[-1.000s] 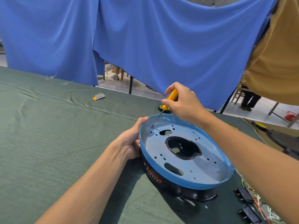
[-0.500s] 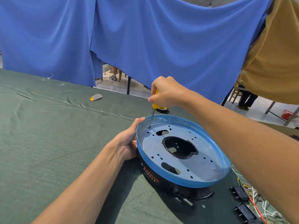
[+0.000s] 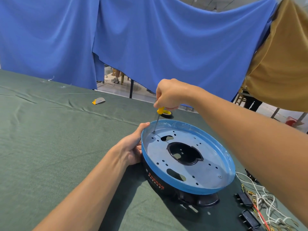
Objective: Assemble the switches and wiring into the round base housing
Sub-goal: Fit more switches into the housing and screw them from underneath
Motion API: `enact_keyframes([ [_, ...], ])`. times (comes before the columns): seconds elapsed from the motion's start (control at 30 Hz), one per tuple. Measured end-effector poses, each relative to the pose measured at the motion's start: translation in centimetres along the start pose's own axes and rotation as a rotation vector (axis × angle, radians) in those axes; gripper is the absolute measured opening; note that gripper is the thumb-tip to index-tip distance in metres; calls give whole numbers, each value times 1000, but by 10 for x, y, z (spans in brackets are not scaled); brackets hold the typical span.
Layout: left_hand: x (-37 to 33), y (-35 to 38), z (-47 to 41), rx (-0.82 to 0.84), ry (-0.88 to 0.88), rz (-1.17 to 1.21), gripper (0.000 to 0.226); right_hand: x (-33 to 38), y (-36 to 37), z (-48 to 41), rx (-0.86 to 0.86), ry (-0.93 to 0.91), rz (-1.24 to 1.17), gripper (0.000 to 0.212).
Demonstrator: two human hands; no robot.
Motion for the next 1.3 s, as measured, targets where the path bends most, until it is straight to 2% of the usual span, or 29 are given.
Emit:
enact_keyframes([
  [0.1, -2, -1, 2, 29, -47, -97, 73, -4, 3, -1, -76, -8, -105, 19],
  [0.2, -9, -10, 12, -14, -61, -307, 76, -5, 1, 2, -138, -31, -145, 17],
  [0.37, -21, -10, 31, -113, 44, -568, 60, -1, -7, 19, -202, -87, -191, 22],
  [0.43, -27, -10, 37, -163, 102, -712, 63, 3, -8, 27, -208, -115, -200, 23],
  [0.53, -27, -9, 46, -202, 69, -830, 63, 6, -6, 37, -201, -130, -182, 28],
  [0.67, -24, -7, 49, -193, 63, -900, 62, 9, 5, 42, -114, -131, -137, 37],
  [0.93, -19, -2, 54, -167, 35, -924, 66, 16, 14, 45, -64, -144, -103, 34],
  [1.13, -18, -1, 58, -282, 64, -994, 65, 22, 21, 47, -5, -163, -89, 33],
  [1.3, -15, -5, 61, -344, 168, -850, 66, 18, 21, 52, 81, -137, -11, 26],
])
Point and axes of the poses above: each hand's wrist, its own z-axis away from the middle knuckle, its own y-axis out of the palm, x = y × z, the point moved 8 cm from there along -z, towards the middle knuckle, and after that the axes turned 4 degrees about x, right-handed, at the moved point
